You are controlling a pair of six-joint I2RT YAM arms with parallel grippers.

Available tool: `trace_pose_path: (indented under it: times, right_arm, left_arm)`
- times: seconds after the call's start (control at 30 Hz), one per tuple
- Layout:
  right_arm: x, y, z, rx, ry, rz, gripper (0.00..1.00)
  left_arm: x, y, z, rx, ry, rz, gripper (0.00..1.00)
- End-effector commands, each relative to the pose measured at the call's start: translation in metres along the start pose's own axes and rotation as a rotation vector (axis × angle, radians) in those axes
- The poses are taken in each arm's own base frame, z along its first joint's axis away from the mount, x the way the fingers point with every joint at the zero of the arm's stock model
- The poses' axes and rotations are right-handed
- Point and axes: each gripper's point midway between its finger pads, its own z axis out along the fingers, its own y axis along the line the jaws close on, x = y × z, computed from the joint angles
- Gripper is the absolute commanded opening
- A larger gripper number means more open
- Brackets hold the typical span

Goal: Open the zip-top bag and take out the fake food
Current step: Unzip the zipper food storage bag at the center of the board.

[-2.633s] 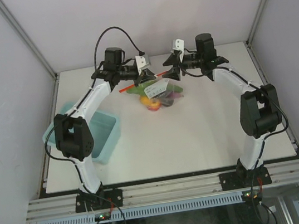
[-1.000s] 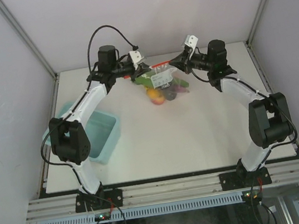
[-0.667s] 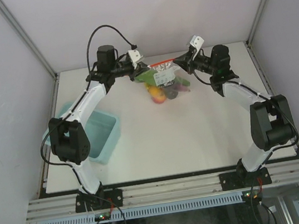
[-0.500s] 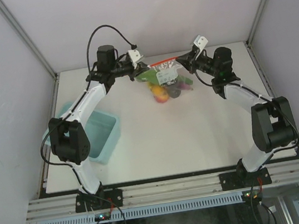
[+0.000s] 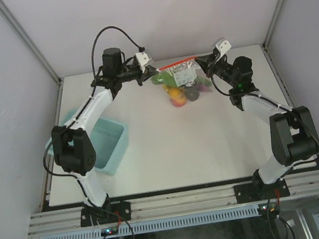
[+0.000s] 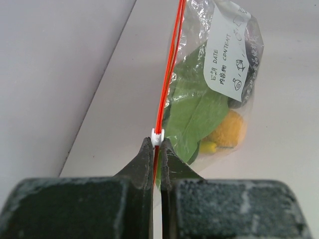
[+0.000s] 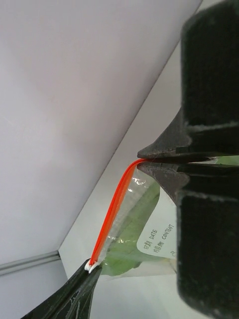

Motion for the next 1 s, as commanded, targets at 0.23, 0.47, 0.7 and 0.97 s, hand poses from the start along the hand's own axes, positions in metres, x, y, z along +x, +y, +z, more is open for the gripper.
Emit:
trace_pose_path:
  times: [0.23,0.47,0.7,0.97]
  right_arm:
    - [-0.063,-0.031,-0.016,0.178,-0.192,-0.068,0.00]
    - [-0.065,-0.038,-0.023,0.227,-0.211,-0.069,0.00]
    - [-0.067,-0.043,-0.030,0.273,-0.230,-0.072,0.00]
    - [-0.067,-0.048,-0.035,0.306,-0.240,-0.069,0.00]
  left_arm:
    - [-0.021,0.013,-0.019,-0.055,-0.029,0.028,0.00]
    - [-0.019,0.013,-0.018,-0.054,-0.024,0.022,0.00]
    - [-0.016,0.014,-0.016,-0.051,-0.017,0.017,0.00]
    - [-0.013,0.015,-0.014,-0.049,-0.006,0.010,0.00]
